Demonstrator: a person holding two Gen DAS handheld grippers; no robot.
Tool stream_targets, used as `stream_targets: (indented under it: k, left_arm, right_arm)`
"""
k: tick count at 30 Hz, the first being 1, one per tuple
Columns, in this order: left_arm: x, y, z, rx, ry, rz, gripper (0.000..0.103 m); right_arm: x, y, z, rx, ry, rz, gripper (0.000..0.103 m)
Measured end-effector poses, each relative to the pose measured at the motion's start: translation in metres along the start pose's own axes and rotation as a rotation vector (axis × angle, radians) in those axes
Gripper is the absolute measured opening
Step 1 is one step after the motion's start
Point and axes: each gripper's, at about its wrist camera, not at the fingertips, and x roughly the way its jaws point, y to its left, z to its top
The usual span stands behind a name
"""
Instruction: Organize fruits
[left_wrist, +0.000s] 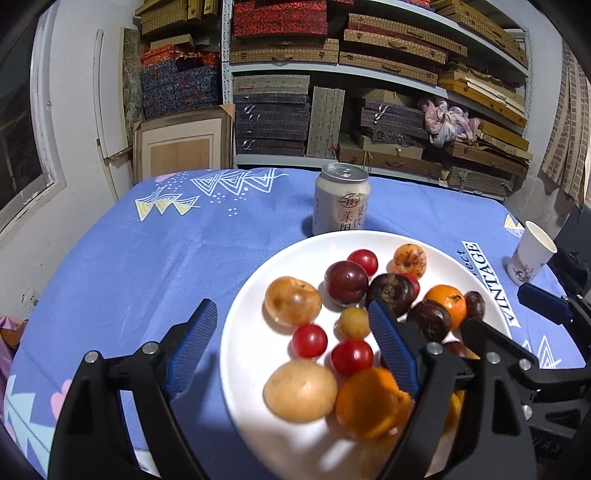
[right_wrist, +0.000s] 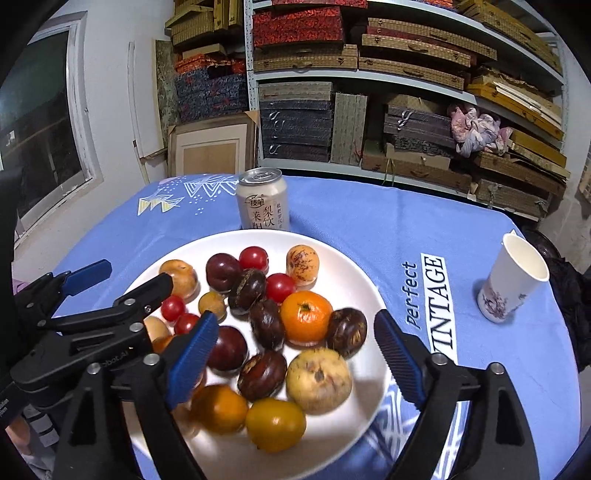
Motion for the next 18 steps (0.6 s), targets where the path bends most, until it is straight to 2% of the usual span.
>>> stream_targets:
  k: [8, 18]
  left_arm:
    - [-0.056, -0.003, -0.022, 0.033, -0.040, 0.027, 0.093]
    - [-0.131, -0.014, -0.070, 0.066, -0.073, 0.013, 0.099]
  right_arm:
    - [-0.052, 0.001, -0.016, 0.017, -0.027, -0.004, 0.098]
    - [-0.126, -0.008, -0.070, 0.074, -0.055, -0.020, 0.100]
